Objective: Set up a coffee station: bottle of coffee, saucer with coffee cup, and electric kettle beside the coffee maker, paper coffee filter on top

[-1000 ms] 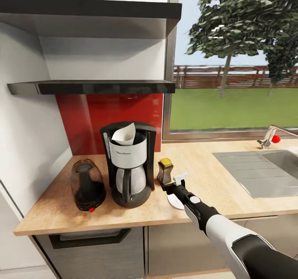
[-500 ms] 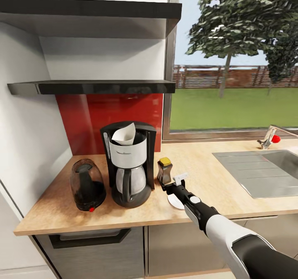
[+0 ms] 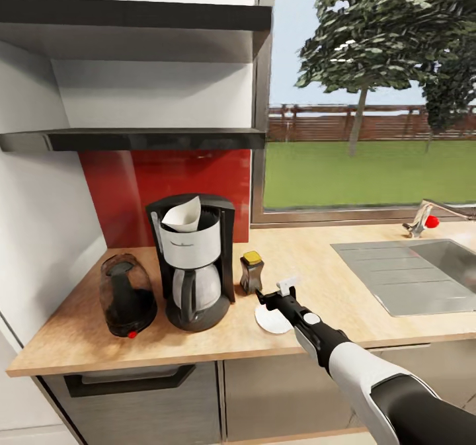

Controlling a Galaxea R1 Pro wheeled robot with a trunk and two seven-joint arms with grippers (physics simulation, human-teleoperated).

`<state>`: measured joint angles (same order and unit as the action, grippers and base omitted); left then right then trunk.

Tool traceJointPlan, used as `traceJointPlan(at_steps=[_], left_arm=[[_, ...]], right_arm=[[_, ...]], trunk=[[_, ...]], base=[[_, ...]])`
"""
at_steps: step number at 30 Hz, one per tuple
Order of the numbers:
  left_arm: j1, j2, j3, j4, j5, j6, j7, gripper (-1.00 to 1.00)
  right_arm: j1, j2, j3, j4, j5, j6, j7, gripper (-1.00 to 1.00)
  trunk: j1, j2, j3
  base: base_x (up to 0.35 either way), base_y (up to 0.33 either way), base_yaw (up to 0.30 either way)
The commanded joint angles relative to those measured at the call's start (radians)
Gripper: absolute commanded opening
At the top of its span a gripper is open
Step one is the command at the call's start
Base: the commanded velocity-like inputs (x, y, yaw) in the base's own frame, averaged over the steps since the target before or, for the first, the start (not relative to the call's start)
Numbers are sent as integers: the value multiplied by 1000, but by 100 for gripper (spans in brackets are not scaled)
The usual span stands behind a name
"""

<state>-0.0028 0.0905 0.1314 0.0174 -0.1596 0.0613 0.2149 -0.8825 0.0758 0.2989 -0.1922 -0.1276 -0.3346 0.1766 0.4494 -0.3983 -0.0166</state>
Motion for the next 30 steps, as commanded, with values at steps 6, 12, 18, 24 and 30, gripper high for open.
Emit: traceJointPlan(at_steps=[6,12,18,24,30], left_arm=[[0,1,8,-1,-11,2,3,100],[0,2,8,-1,-11,2,3,100],[0,1,8,-1,-11,2,4,100],[0,0,7,-1,-11,2,4,100],[0,0,7,-1,-11,1,4,100]], right_arm=[[-1,-7,2,2,-10,-4,1,100],[-1,-19,0,2,-9,-4,0,100],[-1,-22,0,2,-9,-4,0,100],[0,-23,0,3,-9,-4,0,100],[22,-42,1,3,-10,-4,-103,100]], trunk=[[1,-2,6],[1,-2,14],[1,-2,22],[1,-2,29],[1,-2,37]], base=[[0,-204,-88],[0,-15,-129],[0,-1,-209],[0,0,-222],[0,0,-223]])
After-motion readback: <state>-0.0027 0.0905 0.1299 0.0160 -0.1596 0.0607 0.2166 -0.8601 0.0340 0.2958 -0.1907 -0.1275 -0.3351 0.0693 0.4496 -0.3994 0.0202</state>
